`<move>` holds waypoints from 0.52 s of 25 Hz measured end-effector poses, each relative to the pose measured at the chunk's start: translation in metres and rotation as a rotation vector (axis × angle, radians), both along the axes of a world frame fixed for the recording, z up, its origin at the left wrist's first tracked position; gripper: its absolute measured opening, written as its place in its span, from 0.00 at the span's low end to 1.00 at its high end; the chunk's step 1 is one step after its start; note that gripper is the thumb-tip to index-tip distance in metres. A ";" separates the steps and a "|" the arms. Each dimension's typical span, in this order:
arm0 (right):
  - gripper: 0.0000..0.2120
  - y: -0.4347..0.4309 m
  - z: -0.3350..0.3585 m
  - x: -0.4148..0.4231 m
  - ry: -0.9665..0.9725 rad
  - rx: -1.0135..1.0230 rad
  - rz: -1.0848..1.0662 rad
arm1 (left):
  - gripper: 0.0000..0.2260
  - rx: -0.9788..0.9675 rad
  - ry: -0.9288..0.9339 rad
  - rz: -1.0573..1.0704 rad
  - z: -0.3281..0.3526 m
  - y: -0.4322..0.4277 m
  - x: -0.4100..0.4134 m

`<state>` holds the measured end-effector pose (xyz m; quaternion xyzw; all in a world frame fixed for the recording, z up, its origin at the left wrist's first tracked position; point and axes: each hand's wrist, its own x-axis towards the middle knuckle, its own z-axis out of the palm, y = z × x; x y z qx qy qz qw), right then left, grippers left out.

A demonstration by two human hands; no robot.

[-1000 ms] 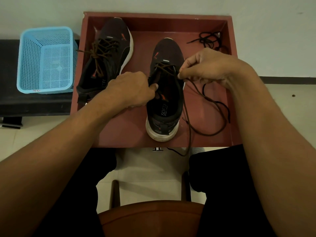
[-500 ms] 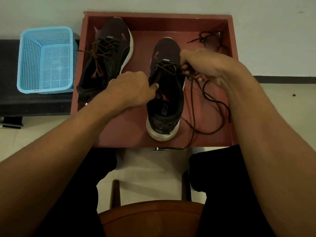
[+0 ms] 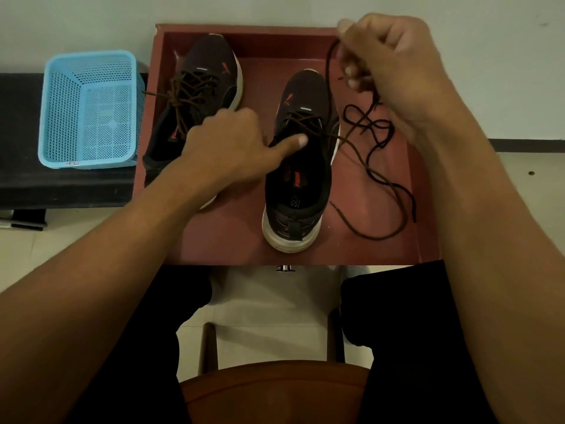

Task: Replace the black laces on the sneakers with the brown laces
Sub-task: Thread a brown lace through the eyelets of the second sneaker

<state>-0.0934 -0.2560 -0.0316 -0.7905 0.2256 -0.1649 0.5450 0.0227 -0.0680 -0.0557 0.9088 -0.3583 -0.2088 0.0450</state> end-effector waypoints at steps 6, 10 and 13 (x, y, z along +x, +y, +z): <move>0.12 0.016 0.003 0.006 0.054 -0.165 0.249 | 0.17 -0.787 0.065 -0.243 0.005 -0.010 0.006; 0.18 0.015 0.002 0.006 0.027 -0.134 0.201 | 0.13 -0.728 0.135 -0.187 0.004 -0.006 0.010; 0.22 0.002 0.005 -0.001 -0.099 0.122 -0.016 | 0.14 -0.681 0.115 -0.188 0.002 0.000 0.018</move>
